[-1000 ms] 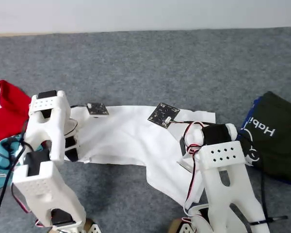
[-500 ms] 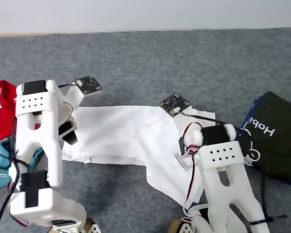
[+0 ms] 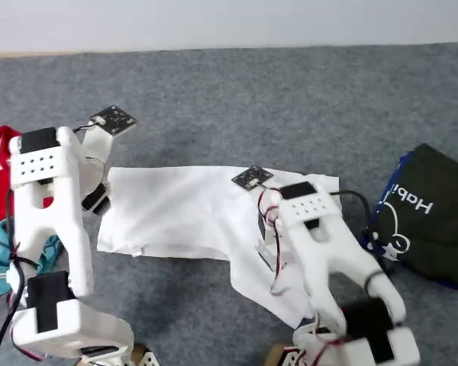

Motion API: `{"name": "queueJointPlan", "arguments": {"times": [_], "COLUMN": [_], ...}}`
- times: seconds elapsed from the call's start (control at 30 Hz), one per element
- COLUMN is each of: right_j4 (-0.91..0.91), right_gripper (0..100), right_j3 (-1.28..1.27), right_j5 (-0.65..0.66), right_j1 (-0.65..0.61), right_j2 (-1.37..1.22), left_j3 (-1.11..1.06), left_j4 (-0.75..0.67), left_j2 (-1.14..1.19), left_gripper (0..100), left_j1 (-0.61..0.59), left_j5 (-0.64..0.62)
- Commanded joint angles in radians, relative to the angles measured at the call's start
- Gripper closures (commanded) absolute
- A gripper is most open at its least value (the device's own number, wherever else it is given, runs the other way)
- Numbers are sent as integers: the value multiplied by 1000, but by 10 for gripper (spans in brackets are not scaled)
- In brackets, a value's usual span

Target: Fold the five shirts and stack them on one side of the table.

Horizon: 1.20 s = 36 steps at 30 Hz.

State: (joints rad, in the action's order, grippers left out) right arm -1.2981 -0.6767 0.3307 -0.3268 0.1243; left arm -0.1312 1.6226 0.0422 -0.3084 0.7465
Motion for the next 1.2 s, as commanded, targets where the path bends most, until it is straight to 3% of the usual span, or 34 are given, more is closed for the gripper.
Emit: {"name": "queueJointPlan", "arguments": {"times": [0.0, 0.1, 0.3, 0.7, 0.9, 1.07, 1.17], "right_j4": [5, 12, 13, -48, -50, -64, -111], "right_gripper": [870, 947, 983, 988, 988, 987, 987], "right_j3": [106, 130, 130, 130, 133, 169, 232], "right_j5": [-5, 2, 3, 175, 183, 175, 109], "right_j1": [-7, -7, 10, 236, 217, 111, 96], "right_j2": [-84, -137, -165, -99, -28, 59, 131], "left_j3": [24, 24, 24, 28, 28, 31, 47], "left_j4": [-12, -12, -12, -12, -12, -12, -6], "left_j2": [-49, -49, -49, -51, -51, -51, -52], "left_gripper": [914, 914, 914, 914, 914, 914, 914], "left_j1": [-28, -37, -35, -31, -31, -29, -6], "left_j5": [-8, -8, -8, -8, -8, -8, -9]}}
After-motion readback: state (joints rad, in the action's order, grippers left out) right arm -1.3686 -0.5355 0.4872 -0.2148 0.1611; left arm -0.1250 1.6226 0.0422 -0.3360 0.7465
